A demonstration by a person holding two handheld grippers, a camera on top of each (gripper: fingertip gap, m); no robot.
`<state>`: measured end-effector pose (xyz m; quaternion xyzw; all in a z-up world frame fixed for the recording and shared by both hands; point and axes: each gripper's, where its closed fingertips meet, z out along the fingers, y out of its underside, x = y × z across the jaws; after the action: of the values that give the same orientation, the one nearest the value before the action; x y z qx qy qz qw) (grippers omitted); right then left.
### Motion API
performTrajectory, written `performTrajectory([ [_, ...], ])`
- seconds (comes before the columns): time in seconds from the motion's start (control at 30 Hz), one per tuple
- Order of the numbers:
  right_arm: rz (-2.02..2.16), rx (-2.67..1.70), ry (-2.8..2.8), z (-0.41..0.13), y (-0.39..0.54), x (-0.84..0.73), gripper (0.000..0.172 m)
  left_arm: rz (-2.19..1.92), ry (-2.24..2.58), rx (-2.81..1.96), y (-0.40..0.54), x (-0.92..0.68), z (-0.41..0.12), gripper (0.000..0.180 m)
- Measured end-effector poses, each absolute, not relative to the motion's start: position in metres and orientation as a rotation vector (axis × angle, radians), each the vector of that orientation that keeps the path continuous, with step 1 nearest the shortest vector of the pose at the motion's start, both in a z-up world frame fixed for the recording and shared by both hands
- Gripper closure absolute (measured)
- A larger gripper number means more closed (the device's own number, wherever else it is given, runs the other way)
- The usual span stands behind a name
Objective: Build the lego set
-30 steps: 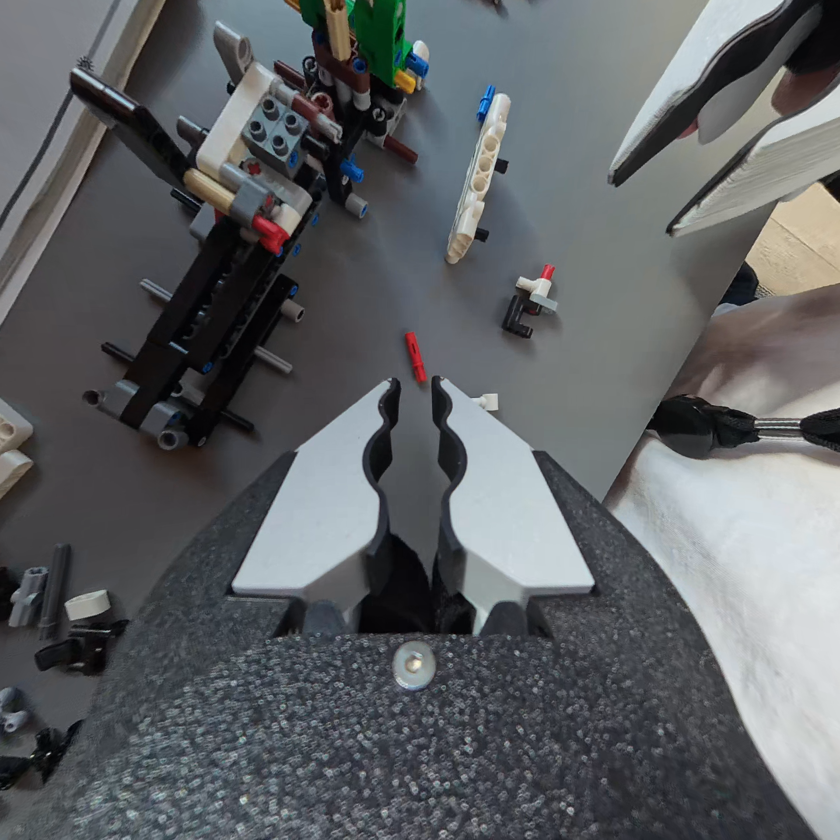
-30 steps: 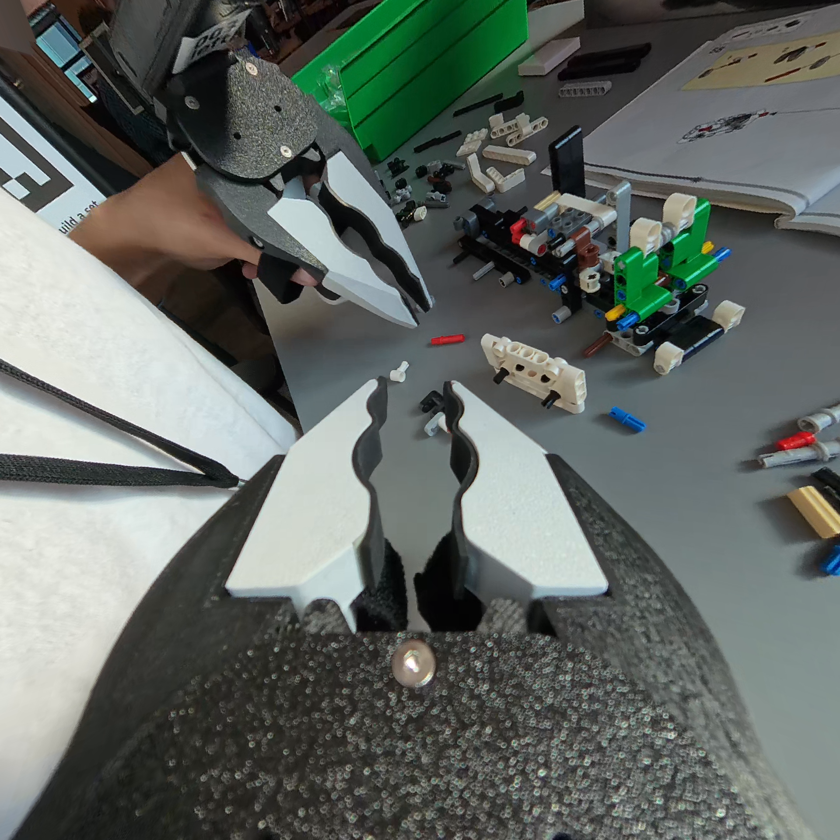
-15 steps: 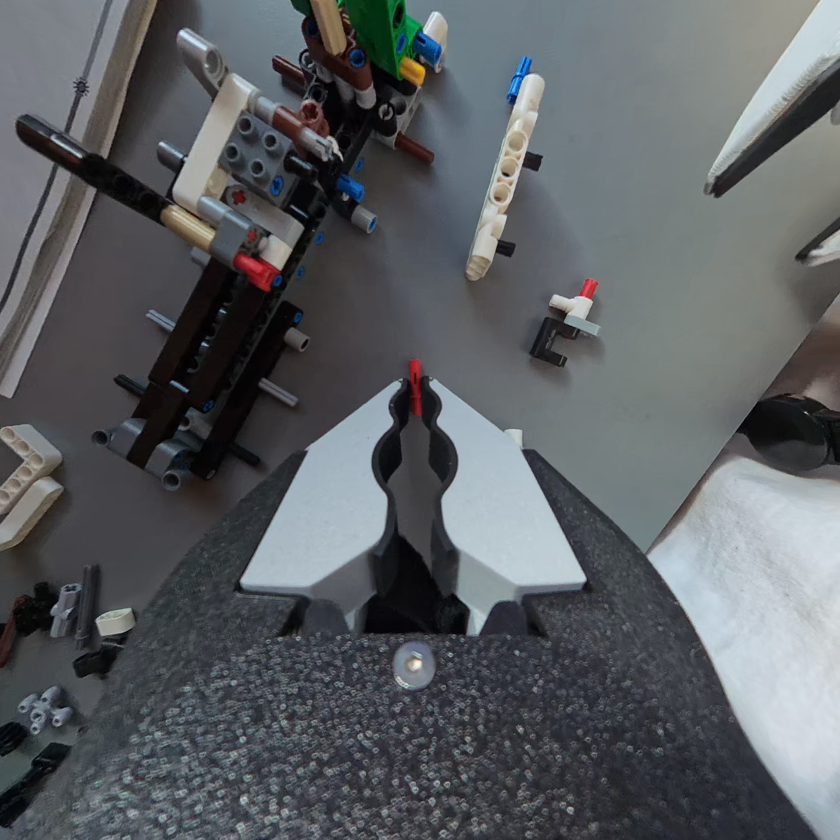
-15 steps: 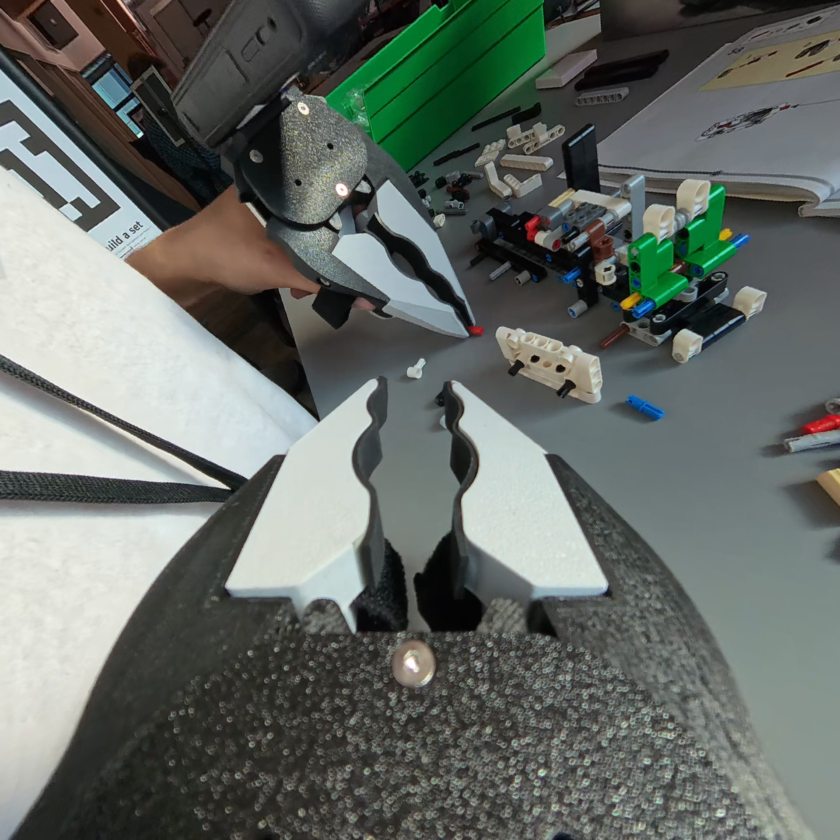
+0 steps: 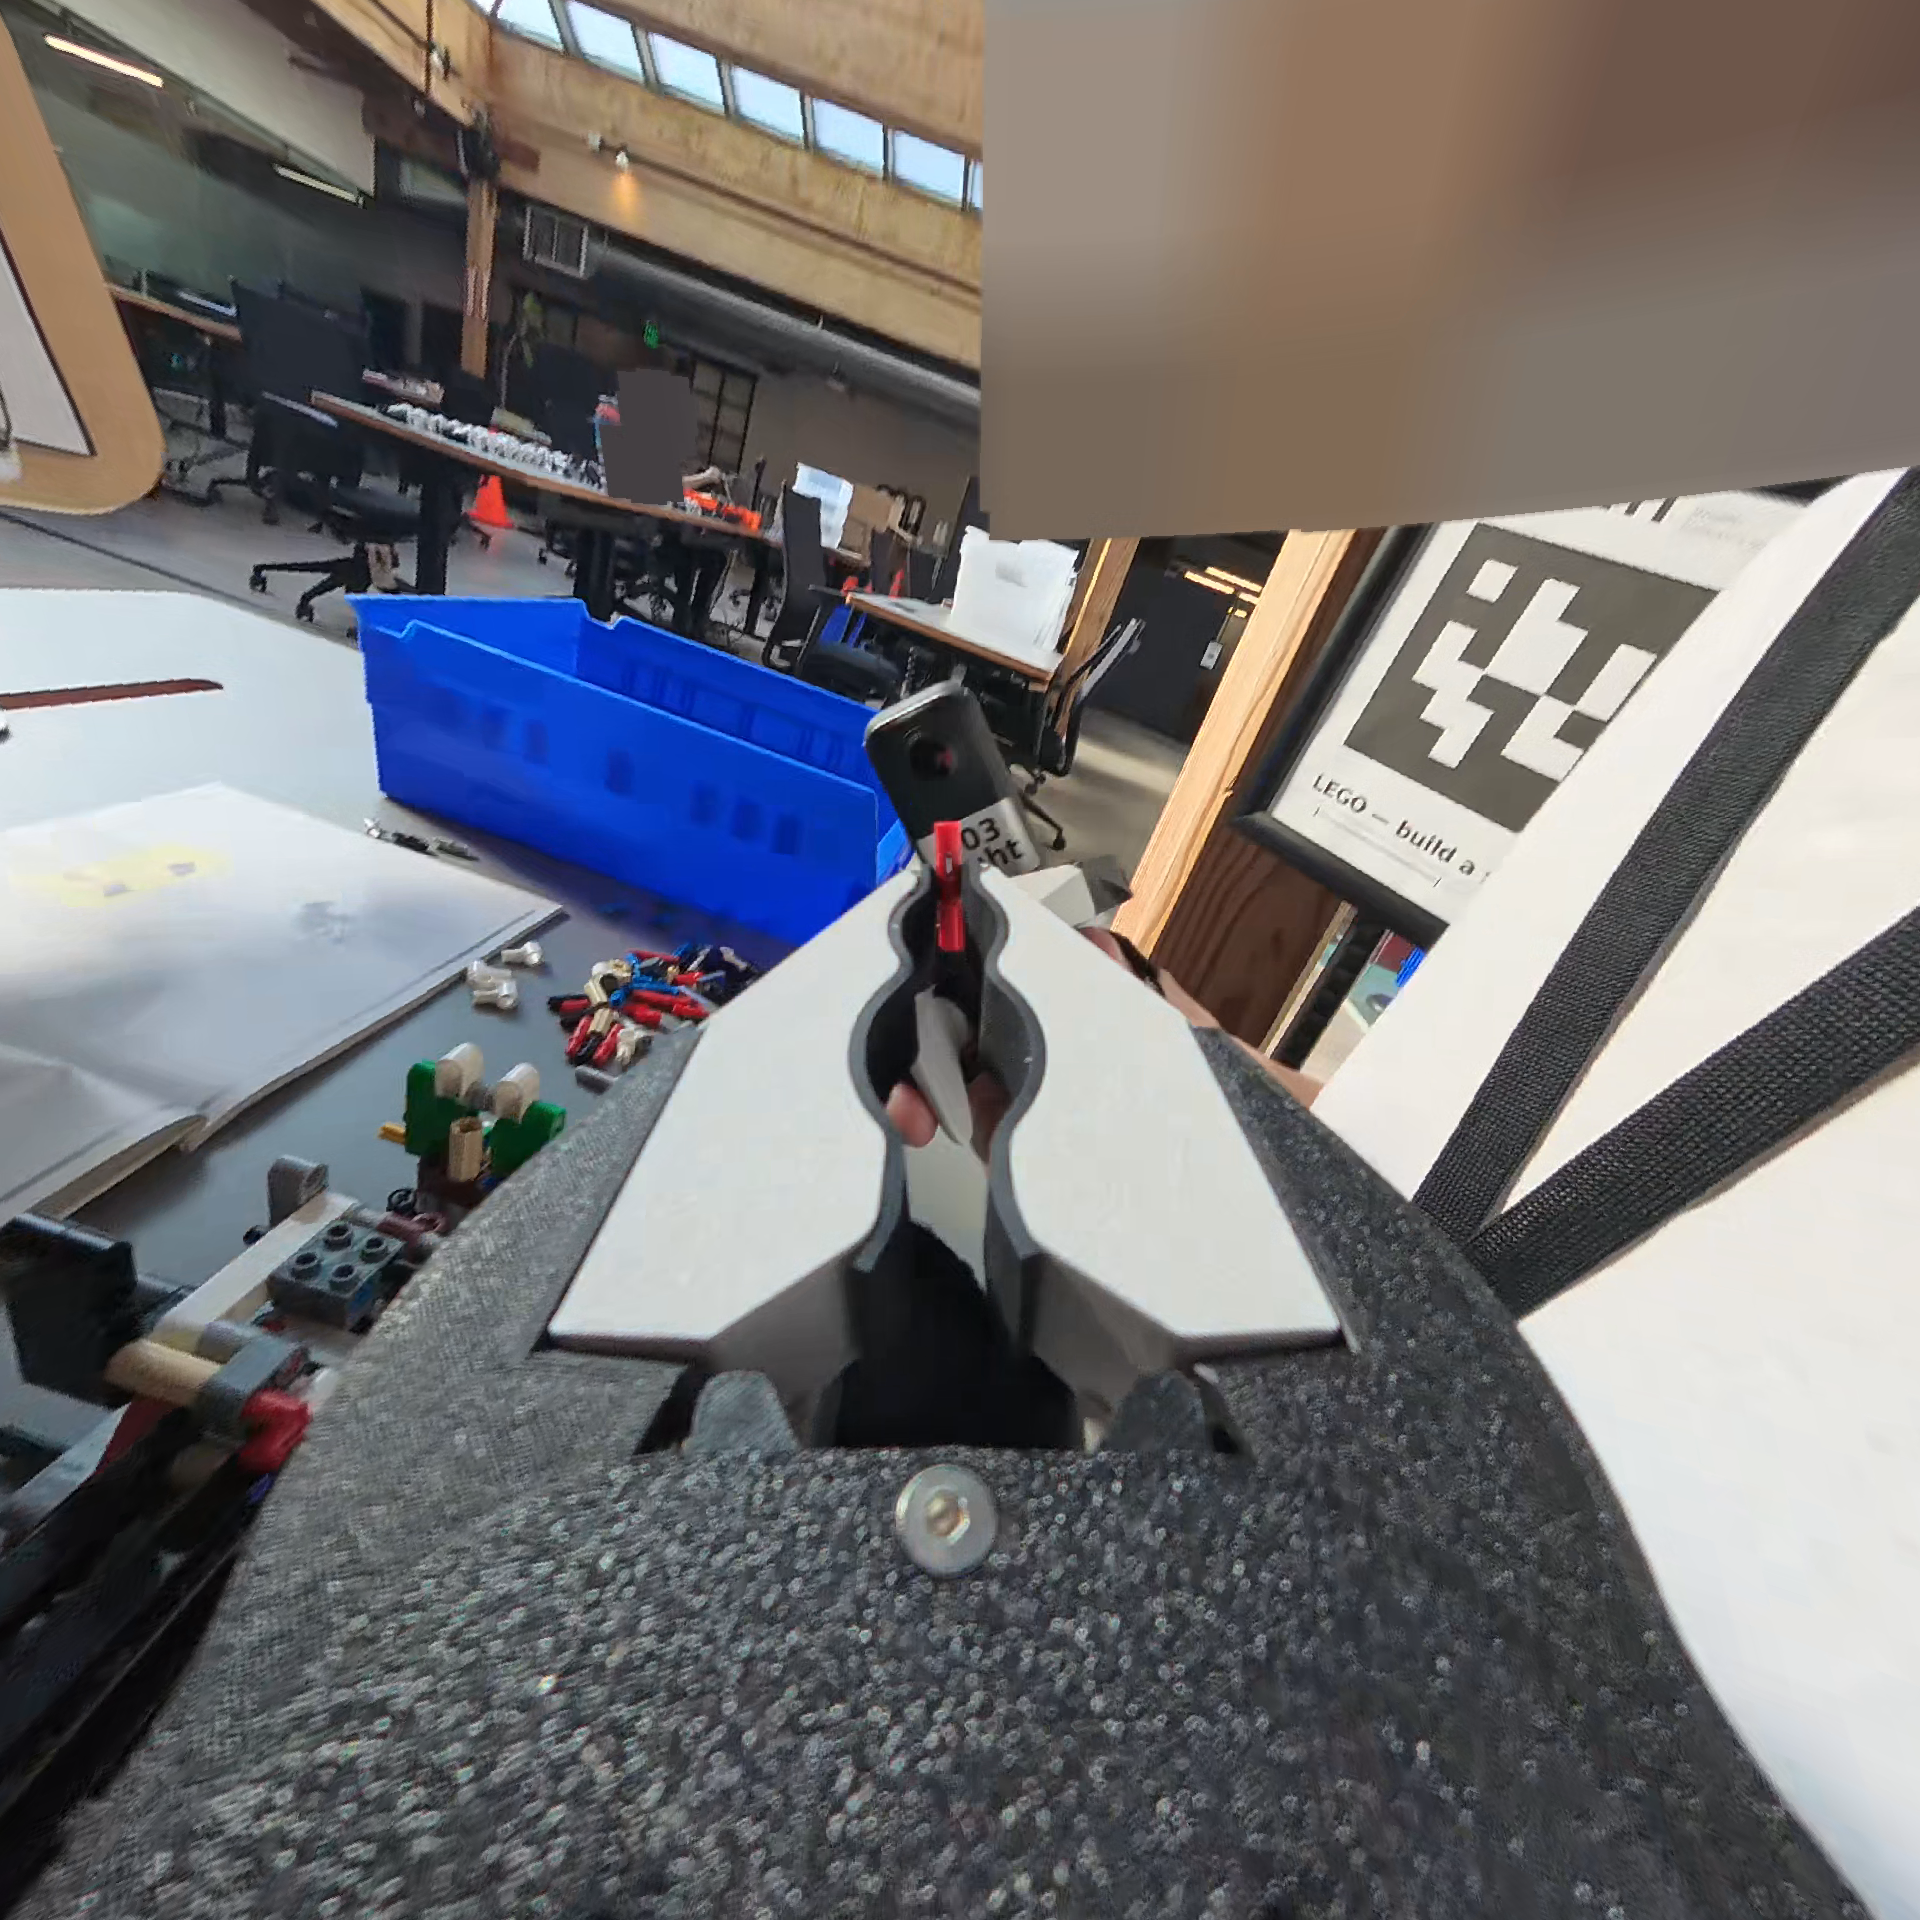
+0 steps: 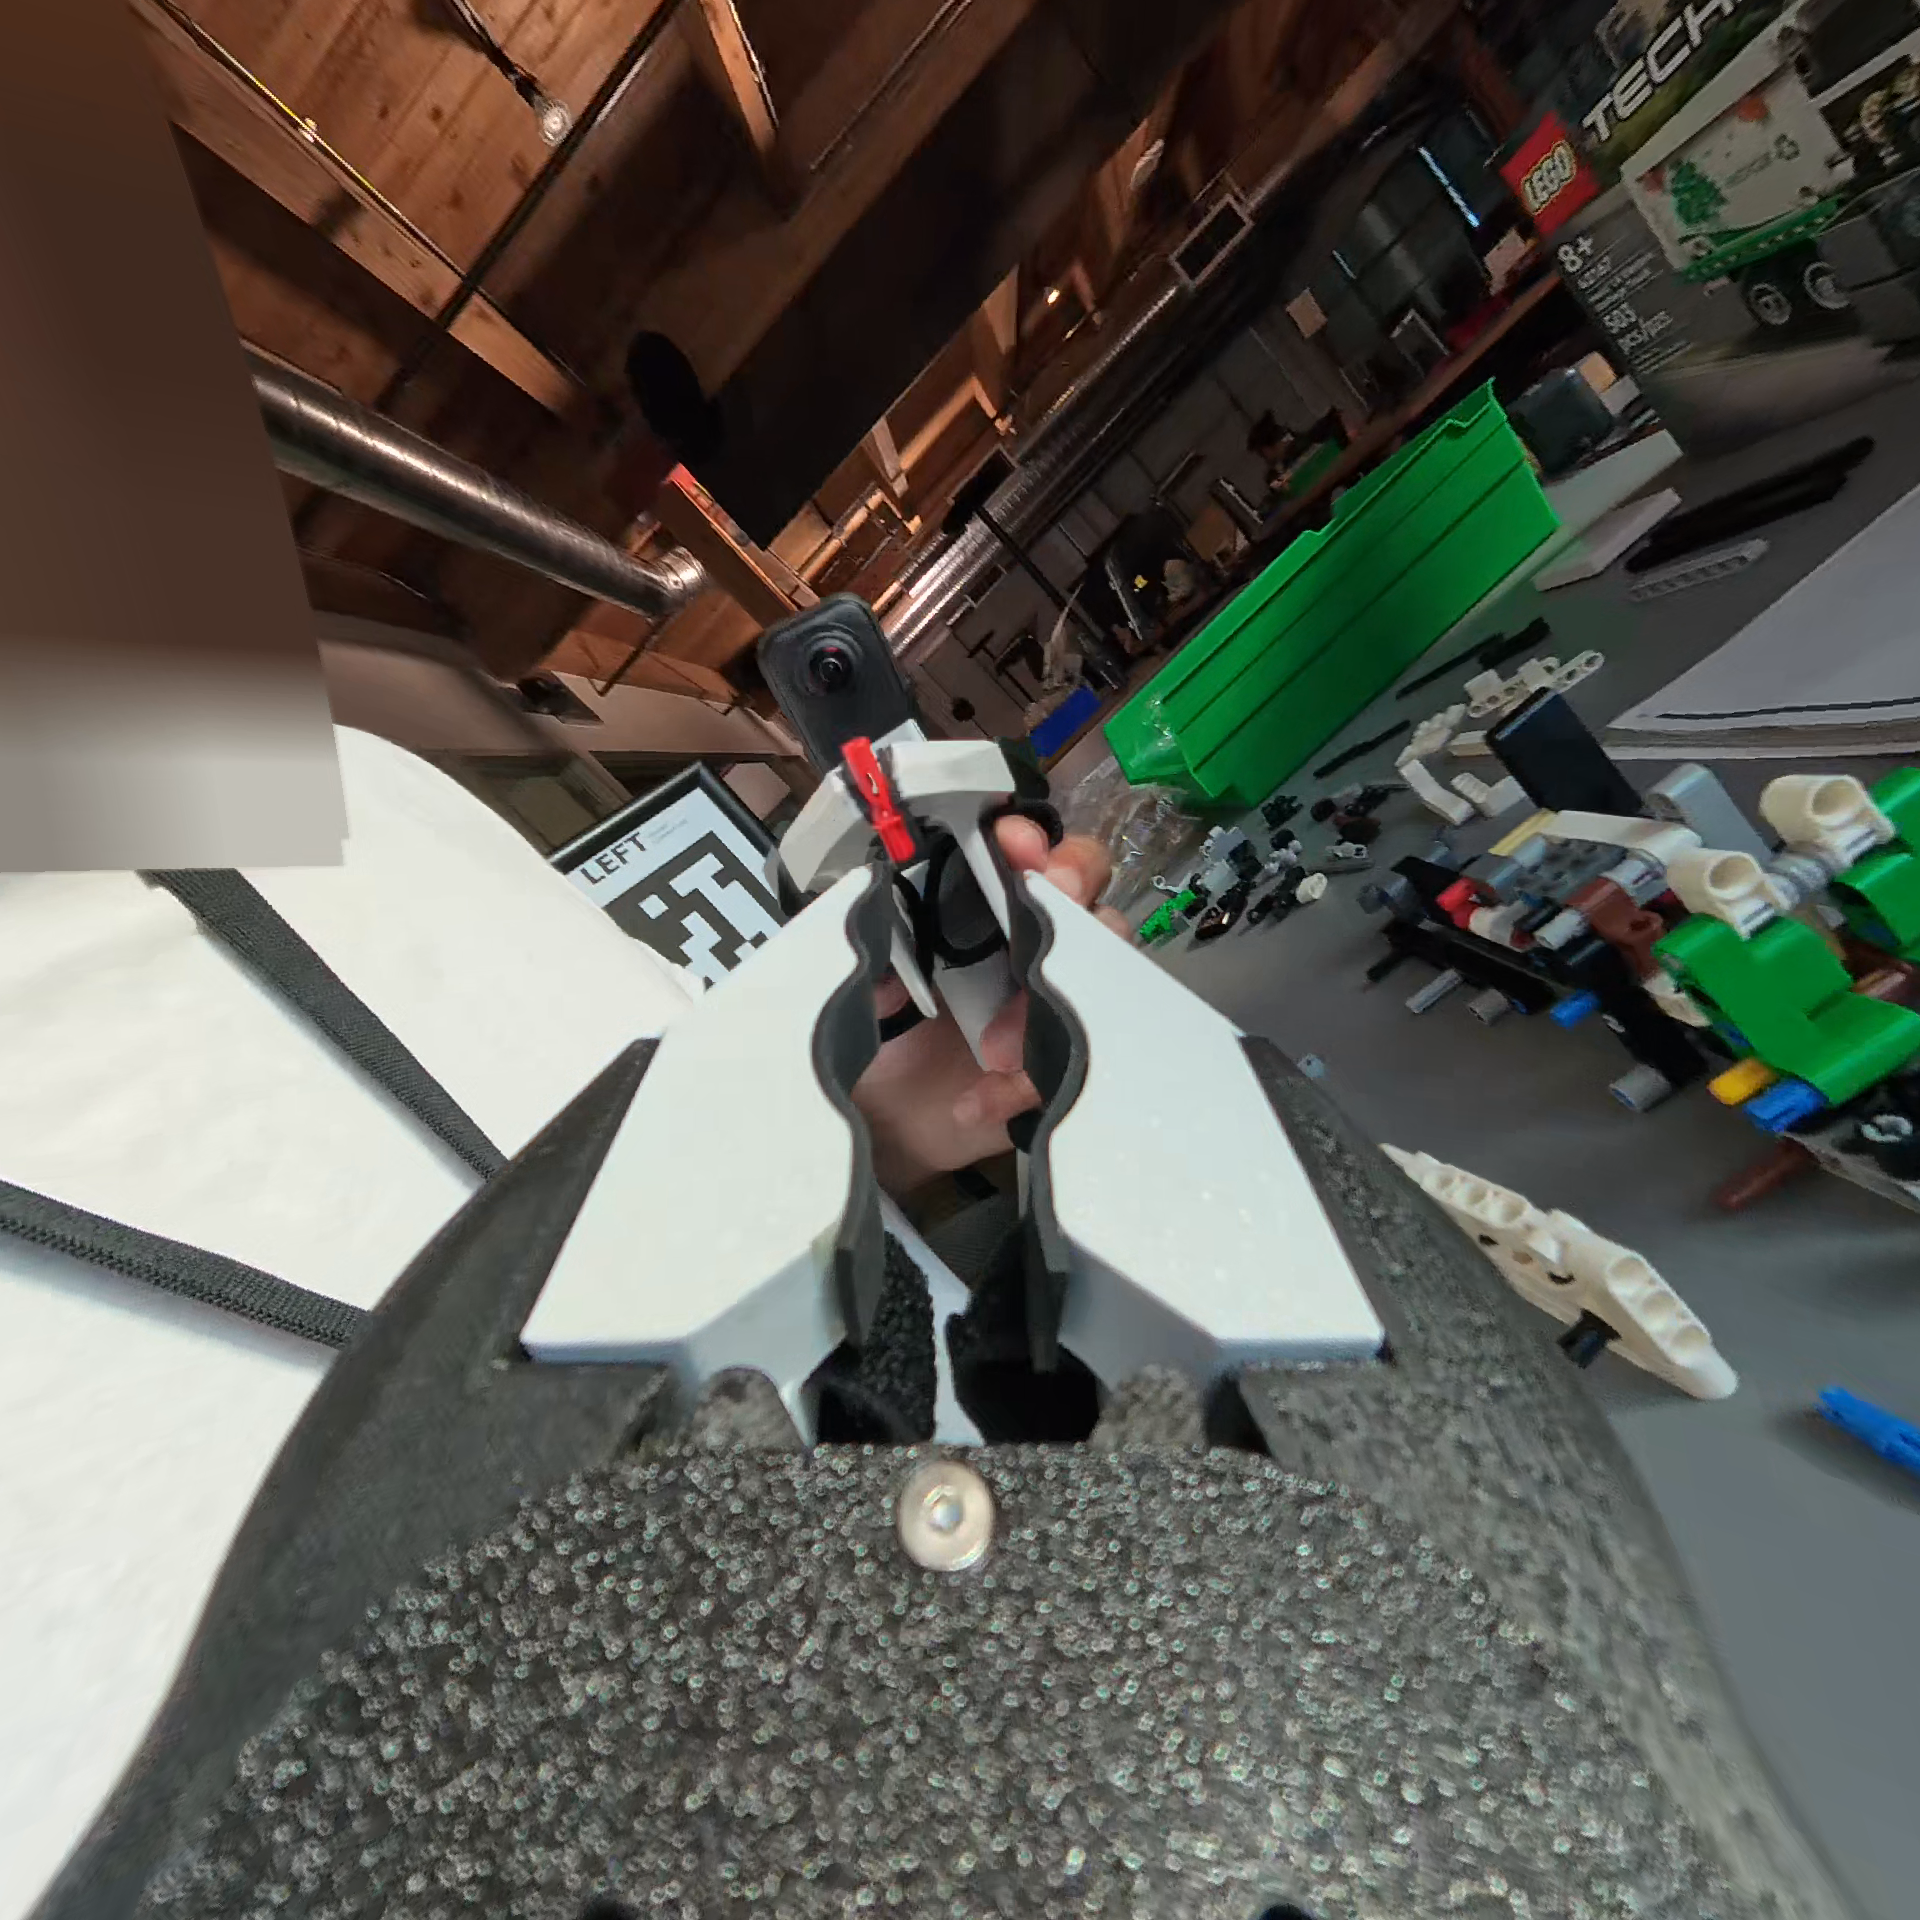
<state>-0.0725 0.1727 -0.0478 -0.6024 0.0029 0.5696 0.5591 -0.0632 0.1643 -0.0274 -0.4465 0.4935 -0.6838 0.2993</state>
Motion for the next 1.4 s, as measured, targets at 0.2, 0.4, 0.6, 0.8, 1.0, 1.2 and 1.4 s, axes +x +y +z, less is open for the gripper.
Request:
performTrajectory([
  [0.2, 1.683, -1.234, -0.011, -0.024, 0.171, -0.088, 0.151, -1.916, 1.227, -0.945, 0.159, -0.076, -0.006, 0.18],
  [0.4, 1.945, -1.055, -0.012, -0.009, 0.163, -0.097, 0.151, -1.954, 1.197, -0.869, 0.162, -0.085, -0.001, 0.179],
  [0.6, 2.031, -0.986, 0.012, -0.006, 0.164, -0.102, 0.157, -1.931, 1.253, -0.811, 0.155, -0.089, -0.003, 0.179],
  [0.8, 2.041, -0.981, 0.005, -0.007, 0.161, -0.102, 0.166, -1.955, 1.276, -0.812, 0.152, -0.092, -0.005, 0.179],
  [1.0, 1.865, -1.246, -0.023, -0.029, 0.166, -0.107, 0.168, -1.878, 1.455, -0.919, 0.158, -0.098, -0.028, 0.179],
  [1.2, 1.709, -1.513, -0.124, -0.057, 0.167, -0.114, 0.169, -1.714, 1.749, -0.994, 0.158, -0.113, -0.055, 0.169],
  [1.4, 1.715, -1.674, -0.288, -0.073, 0.157, -0.127, 0.169, -1.603, 1.929, -0.972, 0.154, -0.123, -0.072, 0.168],
])
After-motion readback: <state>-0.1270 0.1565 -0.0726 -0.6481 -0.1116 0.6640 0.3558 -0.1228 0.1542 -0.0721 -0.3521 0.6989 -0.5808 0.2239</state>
